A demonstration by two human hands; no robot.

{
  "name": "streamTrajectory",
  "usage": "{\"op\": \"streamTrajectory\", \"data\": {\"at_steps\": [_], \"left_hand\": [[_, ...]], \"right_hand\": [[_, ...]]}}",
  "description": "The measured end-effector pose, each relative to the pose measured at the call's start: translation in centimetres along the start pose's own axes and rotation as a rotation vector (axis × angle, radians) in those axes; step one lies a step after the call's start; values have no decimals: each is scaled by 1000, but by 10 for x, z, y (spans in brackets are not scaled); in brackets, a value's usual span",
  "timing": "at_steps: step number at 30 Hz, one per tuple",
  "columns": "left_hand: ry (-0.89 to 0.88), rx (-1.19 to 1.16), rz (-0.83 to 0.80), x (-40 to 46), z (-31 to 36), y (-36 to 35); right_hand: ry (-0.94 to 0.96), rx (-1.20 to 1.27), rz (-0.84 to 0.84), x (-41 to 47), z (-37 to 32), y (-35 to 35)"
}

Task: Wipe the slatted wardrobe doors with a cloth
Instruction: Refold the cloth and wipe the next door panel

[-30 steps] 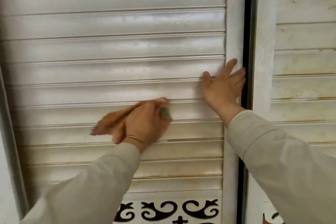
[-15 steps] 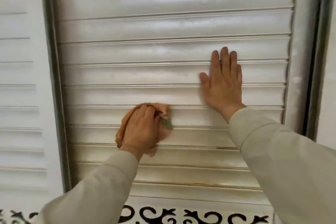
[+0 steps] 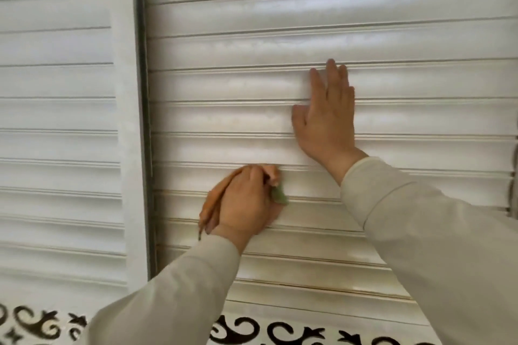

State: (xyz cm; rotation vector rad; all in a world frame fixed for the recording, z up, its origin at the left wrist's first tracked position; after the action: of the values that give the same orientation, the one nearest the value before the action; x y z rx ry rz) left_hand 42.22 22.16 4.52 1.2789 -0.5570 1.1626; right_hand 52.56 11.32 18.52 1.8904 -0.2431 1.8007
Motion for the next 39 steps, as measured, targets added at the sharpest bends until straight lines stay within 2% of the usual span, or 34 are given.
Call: {"op": "streamTrajectory", "data": {"at_steps": [3, 5, 6, 8, 11, 12, 15, 18, 22, 30, 35, 39], "left_hand": [[-151, -15, -89, 4, 29, -25], [-245, -45, -100, 0, 35, -24], [-263, -48, -49, -2, 28, -16], [-144, -121, 52, 0, -4, 14], [202, -249, 254, -4, -65, 65], [303, -297, 281, -7, -84, 72], [448, -439, 286, -12, -119, 73], [668, -344, 291, -29, -141, 74], [816, -430, 331, -53, -162, 74], [1205, -921, 434, -81, -174, 33], [1264, -1085, 412, -74, -166, 22], [1320, -1094, 340, -70, -139, 5]], "right_hand": [[110, -21, -145, 5, -35, -29], [106, -112, -144, 4, -26, -40], [111, -146, -120, 2, -20, -42], [117, -171, -89, 0, -10, -44], [110, -182, -47, 0, -6, -44], [108, -188, -36, 0, -6, -43], [107, -193, -19, -2, -5, -41], [110, -194, -30, -2, -6, -40], [103, -206, -22, -3, -6, -39], [87, -215, -6, -2, -6, -41], [77, -215, -8, -3, -7, -41], [71, -211, 2, -3, -8, -43]]}}
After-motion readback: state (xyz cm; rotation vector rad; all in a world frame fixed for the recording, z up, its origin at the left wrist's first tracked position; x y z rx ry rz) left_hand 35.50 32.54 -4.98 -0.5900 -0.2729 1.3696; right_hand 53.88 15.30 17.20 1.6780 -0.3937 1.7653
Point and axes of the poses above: each hand's wrist, its own x-axis towards the middle knuckle, its own y-axis out of the back of the hand, z = x × y, the point moved 9 cm from there along x, towards the middle knuckle, and after that the axes turned 11 degrees about -x, right-handed, at the moved point
